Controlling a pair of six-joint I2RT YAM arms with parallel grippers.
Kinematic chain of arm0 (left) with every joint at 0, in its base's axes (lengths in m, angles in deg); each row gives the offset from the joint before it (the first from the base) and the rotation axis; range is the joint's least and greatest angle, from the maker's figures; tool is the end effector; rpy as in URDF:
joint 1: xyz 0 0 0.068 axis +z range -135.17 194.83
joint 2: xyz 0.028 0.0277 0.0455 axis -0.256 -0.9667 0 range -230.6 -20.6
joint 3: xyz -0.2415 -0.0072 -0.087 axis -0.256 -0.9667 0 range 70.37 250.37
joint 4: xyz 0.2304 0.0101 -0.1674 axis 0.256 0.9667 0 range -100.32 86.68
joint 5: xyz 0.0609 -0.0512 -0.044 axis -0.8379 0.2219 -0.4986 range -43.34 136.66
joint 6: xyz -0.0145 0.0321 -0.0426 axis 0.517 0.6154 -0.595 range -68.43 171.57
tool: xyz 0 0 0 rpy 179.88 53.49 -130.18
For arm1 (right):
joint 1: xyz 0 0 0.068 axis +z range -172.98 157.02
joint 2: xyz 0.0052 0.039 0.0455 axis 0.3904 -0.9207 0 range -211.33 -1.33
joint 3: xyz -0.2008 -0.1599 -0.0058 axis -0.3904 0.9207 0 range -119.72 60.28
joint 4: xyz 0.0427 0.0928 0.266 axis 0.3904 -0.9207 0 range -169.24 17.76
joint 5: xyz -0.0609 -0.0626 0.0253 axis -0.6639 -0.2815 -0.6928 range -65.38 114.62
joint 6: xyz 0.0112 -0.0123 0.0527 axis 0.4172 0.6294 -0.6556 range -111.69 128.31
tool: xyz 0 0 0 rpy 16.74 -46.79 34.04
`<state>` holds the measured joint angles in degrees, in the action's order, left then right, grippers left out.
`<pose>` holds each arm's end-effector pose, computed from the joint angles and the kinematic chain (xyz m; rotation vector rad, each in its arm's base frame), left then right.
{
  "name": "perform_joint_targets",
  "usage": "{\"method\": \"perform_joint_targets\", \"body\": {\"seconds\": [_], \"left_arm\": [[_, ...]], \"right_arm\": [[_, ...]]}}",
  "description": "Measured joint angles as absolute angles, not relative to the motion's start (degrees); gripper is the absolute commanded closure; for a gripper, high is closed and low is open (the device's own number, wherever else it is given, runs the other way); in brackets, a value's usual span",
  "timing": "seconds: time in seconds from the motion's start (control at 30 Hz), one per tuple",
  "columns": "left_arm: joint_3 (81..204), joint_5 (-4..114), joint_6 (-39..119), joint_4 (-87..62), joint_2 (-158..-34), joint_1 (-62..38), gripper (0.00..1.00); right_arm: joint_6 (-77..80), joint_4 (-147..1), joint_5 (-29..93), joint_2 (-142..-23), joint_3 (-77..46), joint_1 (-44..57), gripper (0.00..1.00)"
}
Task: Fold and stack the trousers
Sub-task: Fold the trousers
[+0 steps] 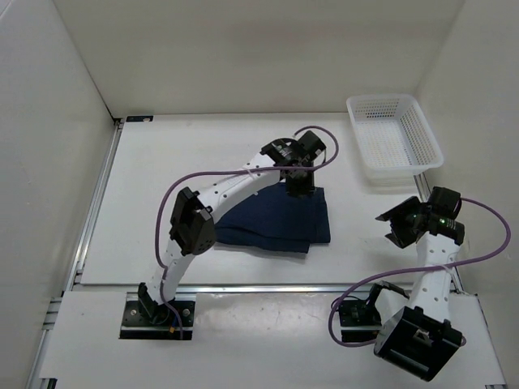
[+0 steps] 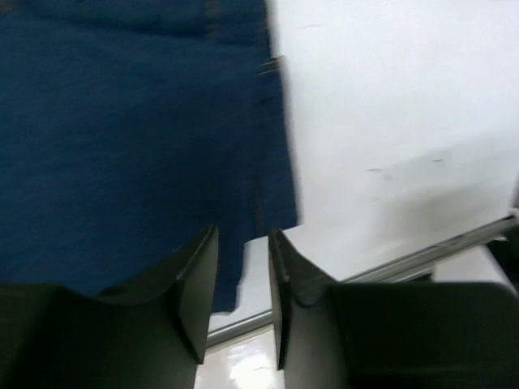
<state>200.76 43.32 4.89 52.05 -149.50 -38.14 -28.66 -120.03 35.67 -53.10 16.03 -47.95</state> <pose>0.3016 -0.3962 0.2755 0.1291 2.7255 -0.4901 0.1893 -0.0803 0.2408 1.2414 2.2178 0.3273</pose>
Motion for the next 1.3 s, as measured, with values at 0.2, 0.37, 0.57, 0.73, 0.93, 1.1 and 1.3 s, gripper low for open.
{"method": "perform_joint_targets", "body": {"seconds": [0.2, 0.37, 0.57, 0.73, 0.93, 1.1, 1.3], "left_arm": [[186.92, 43.02, 8.35, 53.95, -137.56, -30.77, 0.61], [181.79, 40.68, 10.69, 55.22, -125.41, -21.11, 0.61], [180.08, 38.43, 12.63, 56.84, -118.61, -16.43, 0.61], [177.72, 38.4, 13.22, 57.87, -118.29, -16.48, 0.61], [176.41, 38.38, 13.35, 58.57, -118.29, -16.5, 0.61], [175.67, 38.38, 13.73, 58.61, -118.26, -16.15, 0.61], [175.03, 38.4, 14.53, 58.76, -117.89, -15.93, 0.61]], "right_arm": [[-23.5, -115.68, 43.99, -54.0, 16.25, -40.06, 0.45], [-20.73, -112.44, 46.4, -60.16, 15.55, -21.98, 0.29], [-21.82, -107.29, 42.75, -71.02, 12.05, -6.44, 0.28], [-22.76, -102.87, 40.08, -80.58, 10.26, -3.54, 0.37], [-23.05, -98.85, 38.07, -88.68, 7.48, -0.91, 0.62], [-23.29, -98.74, 37.48, -90.1, 6.81, 0.7, 1.0], [-23.16, -103.44, 33.15, -86.7, -0.04, 2.45, 1.0]]}}
